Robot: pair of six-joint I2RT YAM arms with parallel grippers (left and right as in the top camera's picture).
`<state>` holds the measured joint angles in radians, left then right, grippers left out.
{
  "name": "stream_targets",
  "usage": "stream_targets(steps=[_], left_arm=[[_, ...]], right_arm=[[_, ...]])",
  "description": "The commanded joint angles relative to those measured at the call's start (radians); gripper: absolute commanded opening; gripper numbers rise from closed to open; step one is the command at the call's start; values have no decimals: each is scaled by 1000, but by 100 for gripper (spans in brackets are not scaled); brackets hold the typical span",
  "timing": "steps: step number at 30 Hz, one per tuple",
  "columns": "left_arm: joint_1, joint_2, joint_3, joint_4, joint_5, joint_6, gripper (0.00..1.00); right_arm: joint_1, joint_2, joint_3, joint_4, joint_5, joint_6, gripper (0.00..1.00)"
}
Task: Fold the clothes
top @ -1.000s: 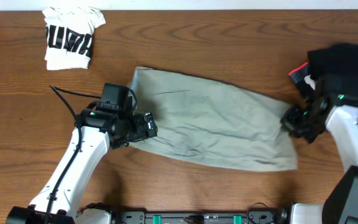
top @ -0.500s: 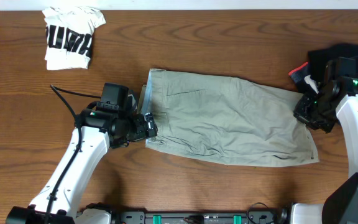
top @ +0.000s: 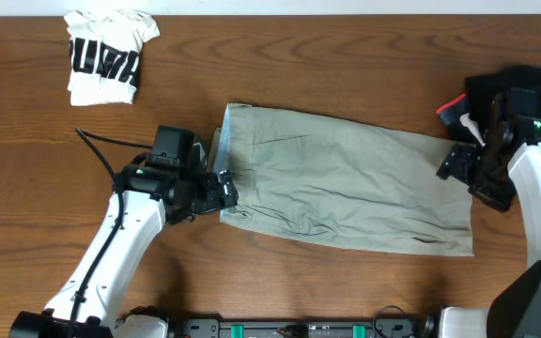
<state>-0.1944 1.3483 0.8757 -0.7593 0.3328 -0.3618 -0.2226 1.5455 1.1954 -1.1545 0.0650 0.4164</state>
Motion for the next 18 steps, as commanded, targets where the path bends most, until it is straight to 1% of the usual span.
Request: stream_targets(steps=[1,3,6,11,16,18], left_arm=[[-2,-2,0,-3,-10,14,98],[-2,-2,0,-3,-9,14,98],[-2,-2,0,-4,-9,14,98],[-2,-2,0,-7,-9,14,98],[-2,-2,0,-7,-10,14,98],[-2,-2,0,-7,-10,14,98]], right_arm=[[-29,-1,-6,3,58,1,99],[-42,-1,-9,19,58,-29,99],[-68,0,-24,46,54,-30,99],[-106,0,-75,144,-10,-95,99],[-146,0,-120,233,-33,-110,99],[-159,0,-132,259,-72,-148,99]])
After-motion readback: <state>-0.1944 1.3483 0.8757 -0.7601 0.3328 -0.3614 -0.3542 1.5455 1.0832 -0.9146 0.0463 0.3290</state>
